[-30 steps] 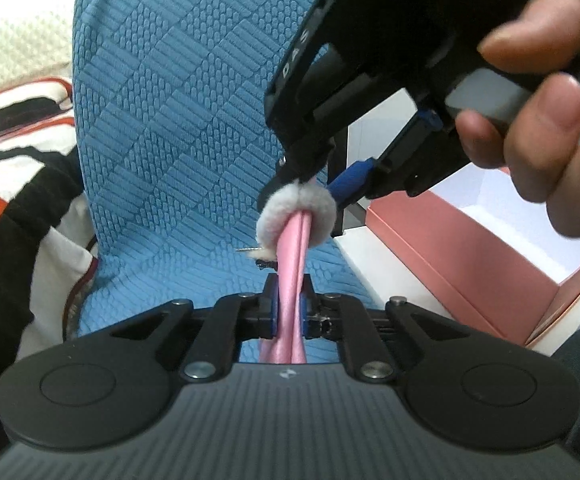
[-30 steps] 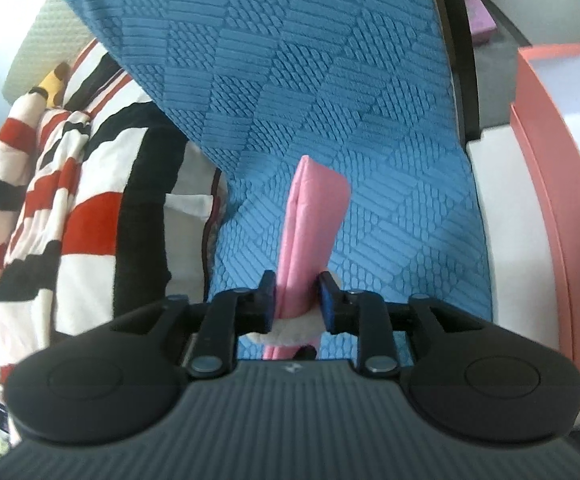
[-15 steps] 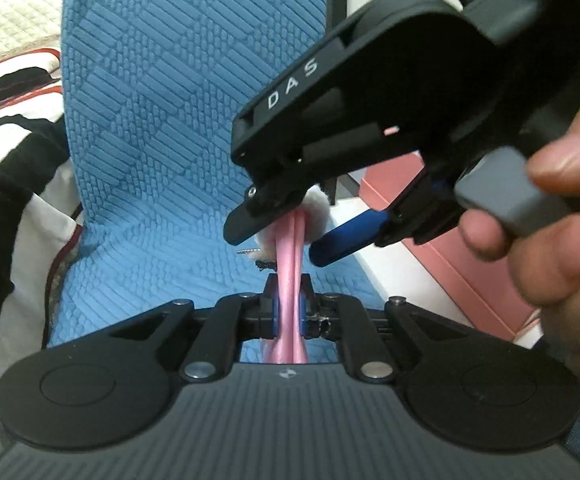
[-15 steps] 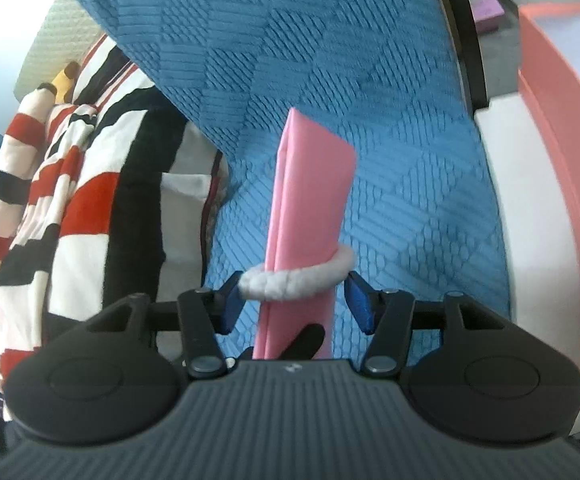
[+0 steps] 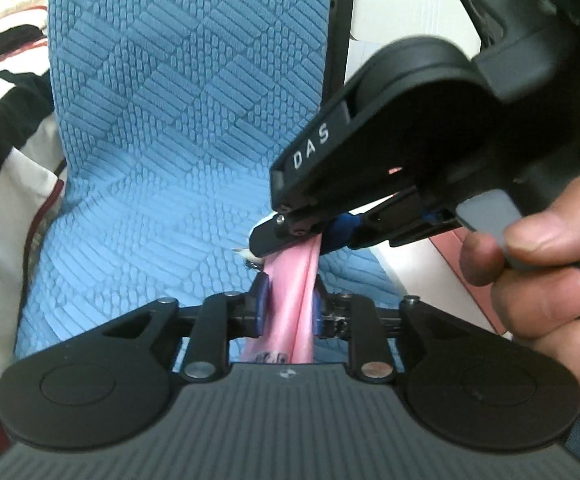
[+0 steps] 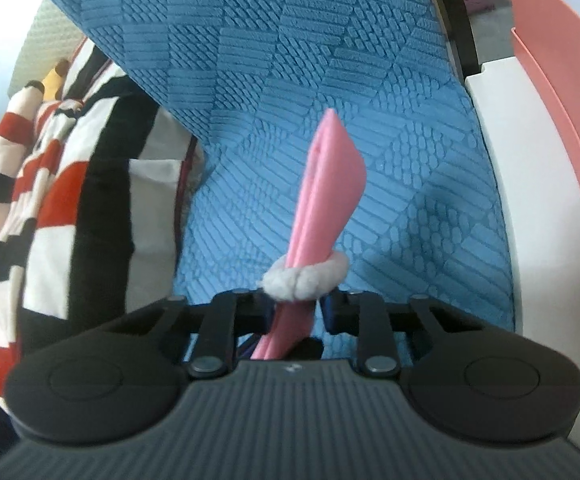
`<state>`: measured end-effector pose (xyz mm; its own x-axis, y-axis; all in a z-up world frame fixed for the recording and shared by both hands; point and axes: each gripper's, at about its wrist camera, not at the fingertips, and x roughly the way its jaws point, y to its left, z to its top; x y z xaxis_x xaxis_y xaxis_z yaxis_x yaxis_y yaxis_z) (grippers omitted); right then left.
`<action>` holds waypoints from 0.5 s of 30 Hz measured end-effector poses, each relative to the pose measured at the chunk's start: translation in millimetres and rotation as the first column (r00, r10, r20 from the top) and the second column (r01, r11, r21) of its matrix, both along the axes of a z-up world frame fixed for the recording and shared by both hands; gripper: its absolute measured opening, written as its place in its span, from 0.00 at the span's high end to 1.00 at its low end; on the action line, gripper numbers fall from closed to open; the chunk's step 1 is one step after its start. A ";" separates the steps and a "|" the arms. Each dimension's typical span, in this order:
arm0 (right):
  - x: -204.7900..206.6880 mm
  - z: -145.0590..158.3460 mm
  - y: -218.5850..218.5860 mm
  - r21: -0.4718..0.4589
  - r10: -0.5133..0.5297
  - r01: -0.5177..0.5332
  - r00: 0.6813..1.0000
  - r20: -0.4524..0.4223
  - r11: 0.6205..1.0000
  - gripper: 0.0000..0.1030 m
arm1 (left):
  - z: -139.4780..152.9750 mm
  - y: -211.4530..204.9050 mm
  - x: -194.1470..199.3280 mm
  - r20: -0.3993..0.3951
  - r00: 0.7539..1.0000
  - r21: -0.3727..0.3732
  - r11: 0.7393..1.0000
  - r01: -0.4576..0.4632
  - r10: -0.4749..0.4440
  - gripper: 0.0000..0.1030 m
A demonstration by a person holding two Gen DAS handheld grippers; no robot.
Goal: Organize objects
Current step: 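Grasp the ringed pink bundle with the right tool while the left tool releases it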
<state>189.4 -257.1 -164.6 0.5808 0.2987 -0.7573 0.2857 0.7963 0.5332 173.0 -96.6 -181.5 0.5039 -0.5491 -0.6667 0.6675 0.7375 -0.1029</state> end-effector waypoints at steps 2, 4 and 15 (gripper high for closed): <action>1.5 -3.4 -2.5 -0.015 -0.003 0.003 1.000 -0.002 1.000 0.80 | -0.5 1.0 2.8 -0.028 1.000 -0.016 1.000 -0.001 0.001 0.72; 3.2 -6.3 -6.1 -0.043 -0.009 0.008 1.000 -0.003 0.999 0.81 | -0.8 2.2 3.6 -0.057 0.998 -0.035 0.999 0.000 -0.002 0.71; 1.2 -2.3 -20.1 -0.291 -0.018 0.030 0.999 0.042 0.956 0.84 | 4.3 33.3 12.4 -0.192 0.978 -0.095 0.990 -0.107 0.088 0.57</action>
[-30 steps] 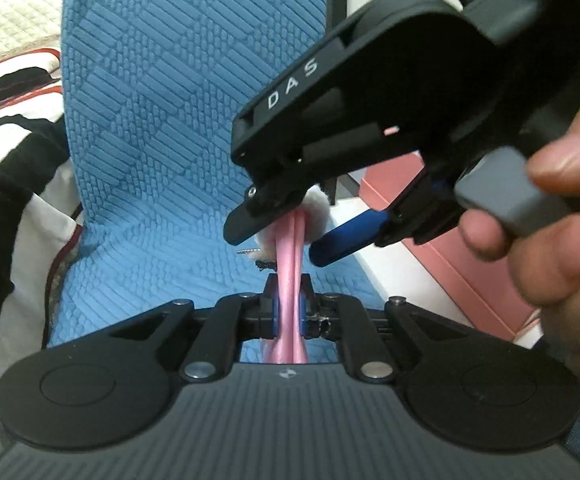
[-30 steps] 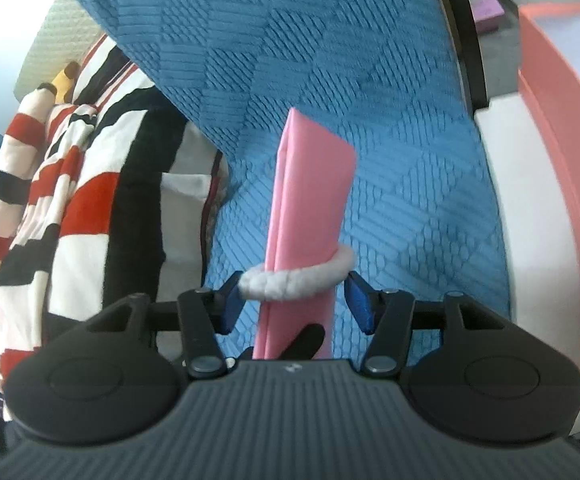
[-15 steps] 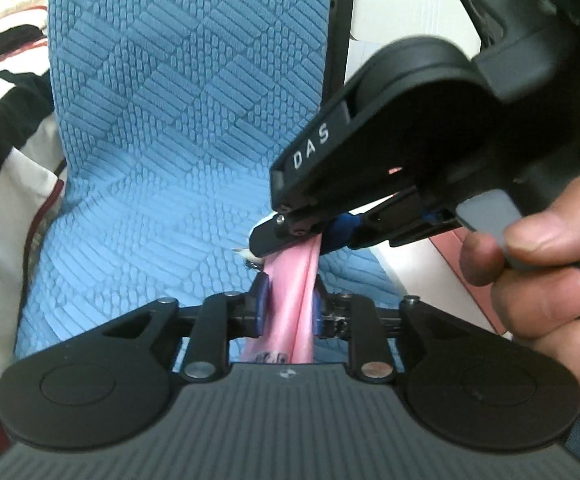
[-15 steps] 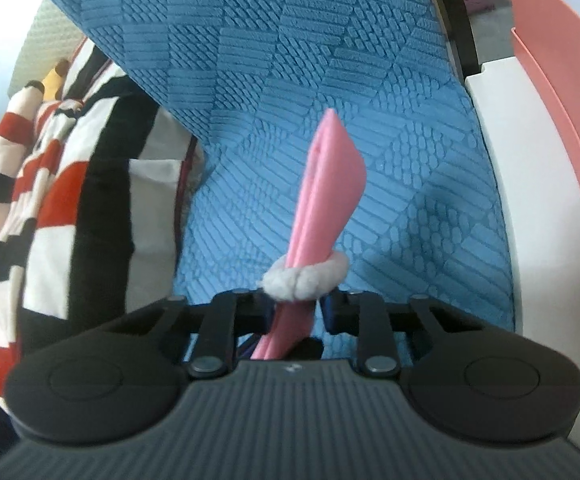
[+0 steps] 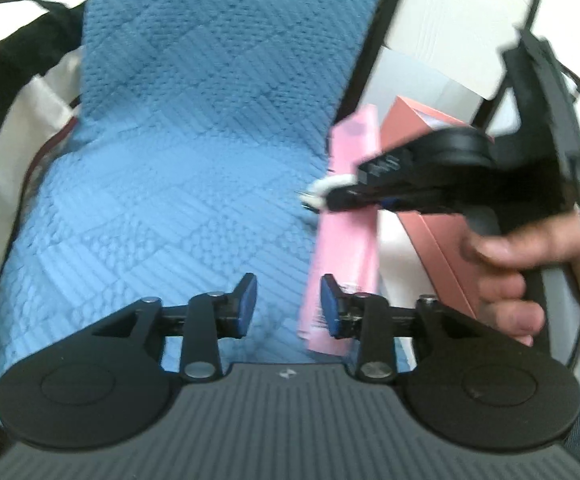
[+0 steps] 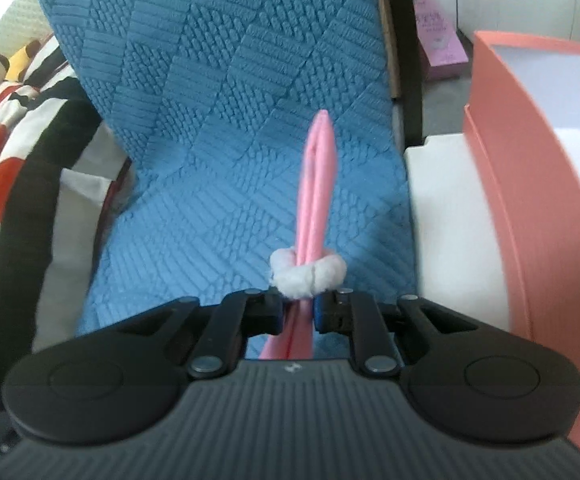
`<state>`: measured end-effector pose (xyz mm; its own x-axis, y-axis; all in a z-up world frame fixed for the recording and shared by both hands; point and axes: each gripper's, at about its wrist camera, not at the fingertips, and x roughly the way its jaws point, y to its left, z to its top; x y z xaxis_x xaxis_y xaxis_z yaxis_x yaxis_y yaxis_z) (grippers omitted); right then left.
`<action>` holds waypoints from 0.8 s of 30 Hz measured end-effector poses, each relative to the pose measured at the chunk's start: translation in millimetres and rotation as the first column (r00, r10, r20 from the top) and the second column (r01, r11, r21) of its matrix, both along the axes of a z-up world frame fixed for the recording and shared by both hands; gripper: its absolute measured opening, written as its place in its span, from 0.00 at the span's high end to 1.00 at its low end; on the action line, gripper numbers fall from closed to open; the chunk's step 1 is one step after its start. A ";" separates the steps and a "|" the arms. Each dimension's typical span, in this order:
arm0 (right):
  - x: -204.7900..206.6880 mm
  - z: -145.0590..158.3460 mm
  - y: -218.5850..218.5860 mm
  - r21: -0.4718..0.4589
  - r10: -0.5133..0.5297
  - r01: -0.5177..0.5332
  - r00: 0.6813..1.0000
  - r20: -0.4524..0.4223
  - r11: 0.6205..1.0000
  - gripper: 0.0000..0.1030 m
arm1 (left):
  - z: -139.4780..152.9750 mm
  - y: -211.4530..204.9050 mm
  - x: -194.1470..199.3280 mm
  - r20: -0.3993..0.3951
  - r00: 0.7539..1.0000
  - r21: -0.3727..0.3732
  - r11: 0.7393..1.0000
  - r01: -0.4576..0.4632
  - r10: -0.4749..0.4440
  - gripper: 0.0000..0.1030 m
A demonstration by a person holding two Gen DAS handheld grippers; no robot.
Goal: Organize objects
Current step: 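Grasp the ringed pink bundle with the right tool while the left tool releases it, then carry the ringed pink bundle with the right tool into the pink box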
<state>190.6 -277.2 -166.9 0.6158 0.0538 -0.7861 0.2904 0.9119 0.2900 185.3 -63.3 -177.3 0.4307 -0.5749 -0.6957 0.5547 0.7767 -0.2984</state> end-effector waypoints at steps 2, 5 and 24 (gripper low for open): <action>-3.8 1.3 -0.5 -0.014 0.015 -0.015 1.000 0.001 1.000 0.84 | 2.2 8.0 3.1 -0.006 1.000 -0.006 1.000 -0.030 0.030 0.55; -14.0 6.2 3.9 -0.029 0.042 -0.042 0.999 0.002 0.999 0.84 | 7.6 17.1 3.6 -0.015 0.998 -0.013 0.998 -0.057 0.057 0.47; -101.4 96.8 27.9 -0.078 0.122 -0.117 0.990 0.068 0.990 0.84 | 84.9 38.2 -53.8 -0.021 0.983 -0.006 0.983 -0.182 0.182 0.04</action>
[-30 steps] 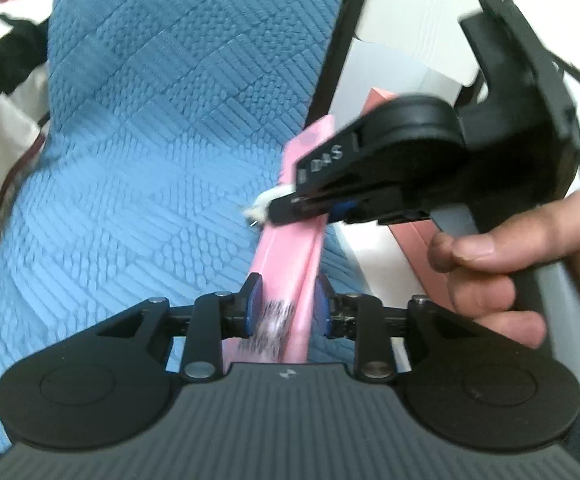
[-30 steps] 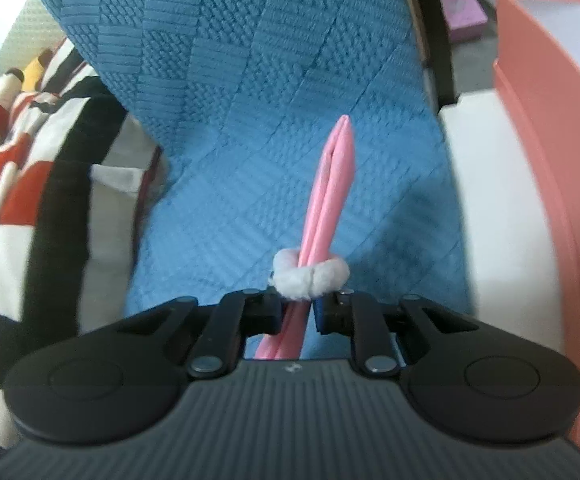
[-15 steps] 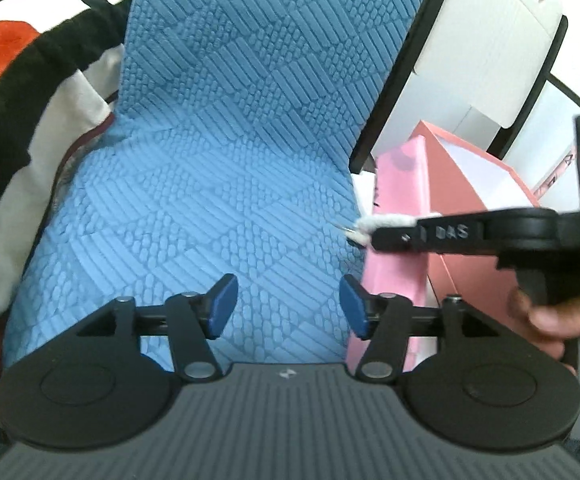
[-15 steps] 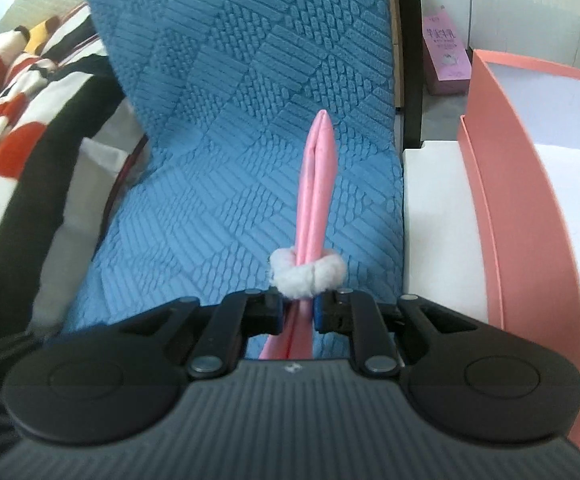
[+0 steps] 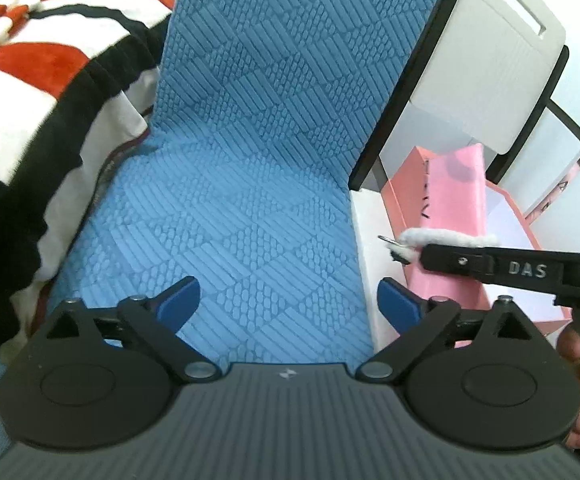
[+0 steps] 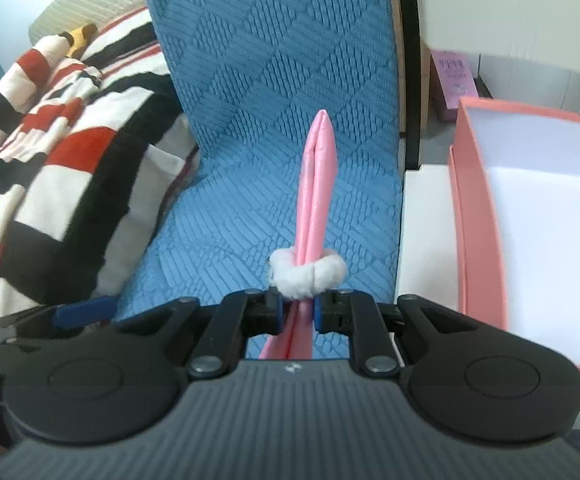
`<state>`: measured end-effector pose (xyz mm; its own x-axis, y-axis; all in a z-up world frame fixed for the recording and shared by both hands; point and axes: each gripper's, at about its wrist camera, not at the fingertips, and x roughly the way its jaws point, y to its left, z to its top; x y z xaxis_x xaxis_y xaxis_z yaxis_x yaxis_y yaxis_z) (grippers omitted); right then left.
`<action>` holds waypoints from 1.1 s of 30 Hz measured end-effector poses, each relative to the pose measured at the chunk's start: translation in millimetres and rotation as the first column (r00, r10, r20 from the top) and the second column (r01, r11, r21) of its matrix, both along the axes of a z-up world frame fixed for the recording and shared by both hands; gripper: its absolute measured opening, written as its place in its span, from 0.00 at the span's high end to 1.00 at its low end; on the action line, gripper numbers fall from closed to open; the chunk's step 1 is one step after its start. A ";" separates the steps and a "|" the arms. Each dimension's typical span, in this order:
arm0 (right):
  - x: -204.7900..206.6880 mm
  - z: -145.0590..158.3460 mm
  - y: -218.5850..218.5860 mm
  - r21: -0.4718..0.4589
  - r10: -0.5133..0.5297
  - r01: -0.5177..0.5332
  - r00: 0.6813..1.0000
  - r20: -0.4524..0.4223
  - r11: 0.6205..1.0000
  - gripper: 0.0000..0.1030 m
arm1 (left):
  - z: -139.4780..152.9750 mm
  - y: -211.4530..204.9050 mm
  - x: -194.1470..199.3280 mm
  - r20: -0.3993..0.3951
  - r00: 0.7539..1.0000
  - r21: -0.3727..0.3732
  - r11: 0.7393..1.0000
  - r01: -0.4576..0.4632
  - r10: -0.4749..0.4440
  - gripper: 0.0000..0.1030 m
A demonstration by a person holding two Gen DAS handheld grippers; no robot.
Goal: Organize objects
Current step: 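Carry the ringed pink bundle with the right tool into the pink box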
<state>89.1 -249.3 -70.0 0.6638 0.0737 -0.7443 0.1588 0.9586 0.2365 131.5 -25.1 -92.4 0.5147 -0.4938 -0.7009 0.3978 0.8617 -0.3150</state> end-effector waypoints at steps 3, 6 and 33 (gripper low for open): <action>-9.9 18.6 -4.1 0.002 0.003 -0.003 1.000 0.016 1.000 0.84 | 17.0 -4.9 -5.4 0.000 1.000 0.013 1.000 -0.001 0.001 0.03; -16.0 34.1 -10.2 -0.002 0.001 -0.001 1.000 0.029 1.000 0.84 | 33.4 -12.7 -7.6 -0.011 1.000 0.018 1.000 -0.008 0.009 0.02; -31.1 85.7 -160.0 -0.019 -0.110 0.112 0.991 0.075 0.994 0.83 | 87.6 -185.7 7.5 0.022 0.995 0.026 0.995 0.100 -0.101 0.00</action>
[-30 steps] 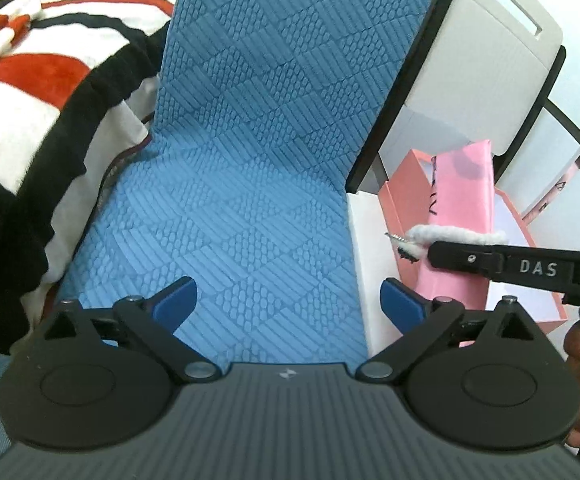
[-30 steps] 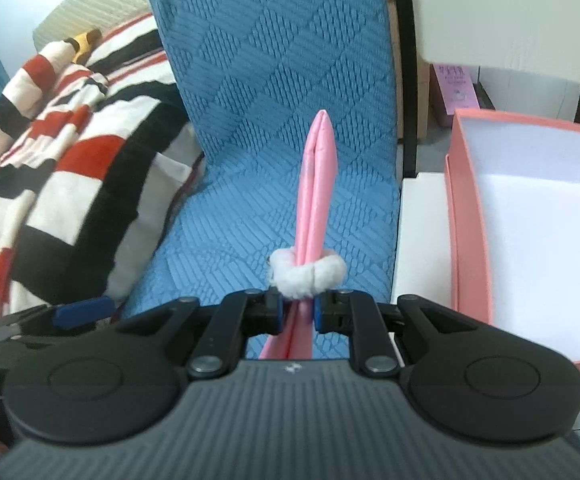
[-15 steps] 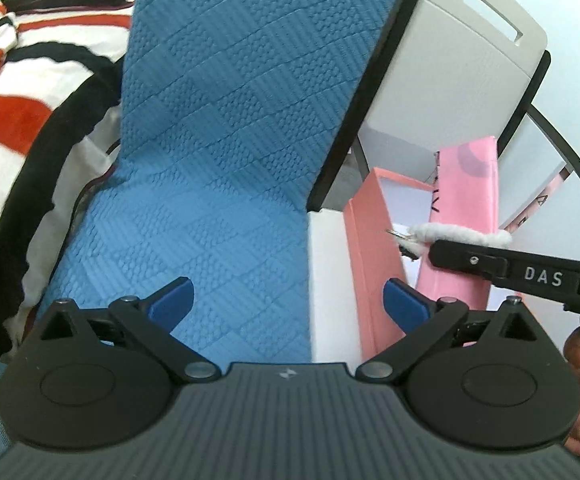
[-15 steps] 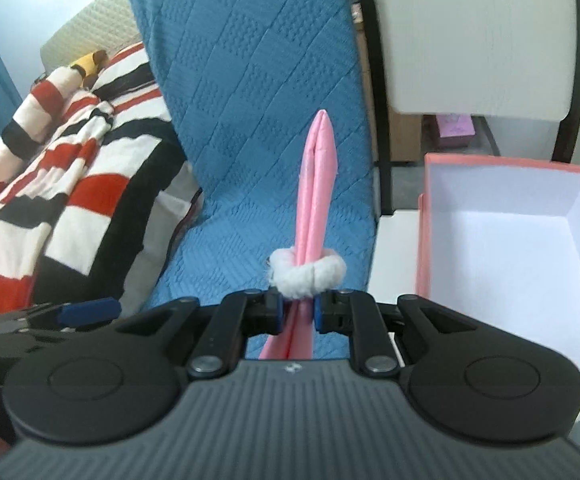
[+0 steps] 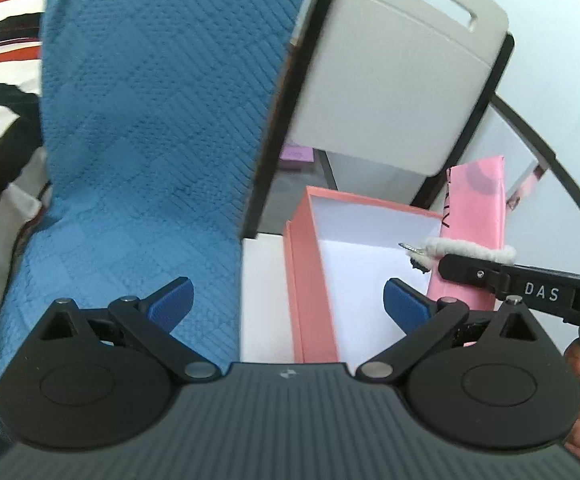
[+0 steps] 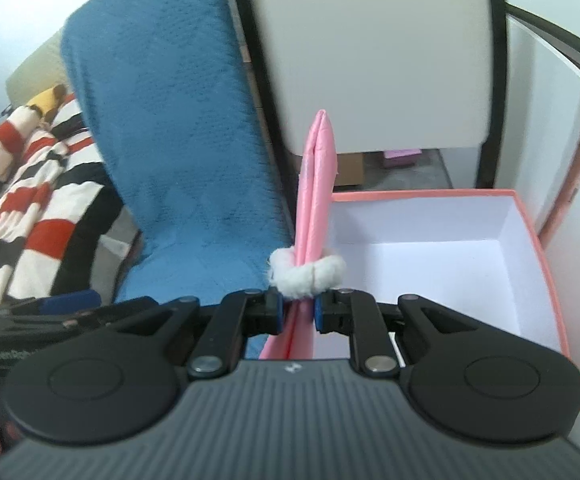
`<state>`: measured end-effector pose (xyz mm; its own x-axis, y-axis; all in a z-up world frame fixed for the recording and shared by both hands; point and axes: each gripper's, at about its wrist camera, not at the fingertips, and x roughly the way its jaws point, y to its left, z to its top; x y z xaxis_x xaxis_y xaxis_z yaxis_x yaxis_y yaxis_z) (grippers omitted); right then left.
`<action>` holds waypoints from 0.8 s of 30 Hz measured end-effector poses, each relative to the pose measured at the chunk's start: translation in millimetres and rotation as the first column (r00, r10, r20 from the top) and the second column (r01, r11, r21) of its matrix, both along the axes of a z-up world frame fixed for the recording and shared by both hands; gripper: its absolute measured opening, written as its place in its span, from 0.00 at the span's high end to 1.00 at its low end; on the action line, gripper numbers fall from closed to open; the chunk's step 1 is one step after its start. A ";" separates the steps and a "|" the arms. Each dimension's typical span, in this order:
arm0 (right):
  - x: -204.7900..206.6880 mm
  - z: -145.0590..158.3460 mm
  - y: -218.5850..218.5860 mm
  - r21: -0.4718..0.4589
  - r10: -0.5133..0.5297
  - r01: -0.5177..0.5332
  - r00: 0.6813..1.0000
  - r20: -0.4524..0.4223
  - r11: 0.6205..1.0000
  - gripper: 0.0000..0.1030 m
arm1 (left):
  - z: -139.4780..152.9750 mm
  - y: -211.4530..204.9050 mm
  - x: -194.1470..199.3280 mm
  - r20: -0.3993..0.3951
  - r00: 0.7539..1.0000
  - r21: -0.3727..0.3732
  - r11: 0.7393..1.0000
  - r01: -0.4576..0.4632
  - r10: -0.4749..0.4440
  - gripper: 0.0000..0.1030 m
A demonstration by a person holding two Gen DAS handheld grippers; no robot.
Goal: Organize objects
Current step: 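Carry the ringed pink bundle with the right tool into the pink box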
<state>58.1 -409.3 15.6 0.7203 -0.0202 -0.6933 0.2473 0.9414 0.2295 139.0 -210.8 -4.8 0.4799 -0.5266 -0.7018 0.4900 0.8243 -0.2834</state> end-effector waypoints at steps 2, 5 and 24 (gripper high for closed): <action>1.7 -10.0 -11.1 0.005 -0.015 0.015 1.000 -0.016 1.000 0.83 | -7.6 -15.2 3.2 -0.016 1.000 0.011 1.000 0.018 -0.018 0.00; 3.8 -27.0 -29.0 0.022 -0.043 0.044 0.998 -0.045 0.999 0.83 | -23.1 -35.1 7.8 -0.037 0.998 0.034 0.999 0.043 -0.042 0.00; 51.1 -144.8 -87.1 0.062 -0.081 0.097 0.971 -0.223 0.993 0.83 | -96.5 -84.9 58.6 -0.158 0.986 0.125 0.990 0.067 -0.046 0.00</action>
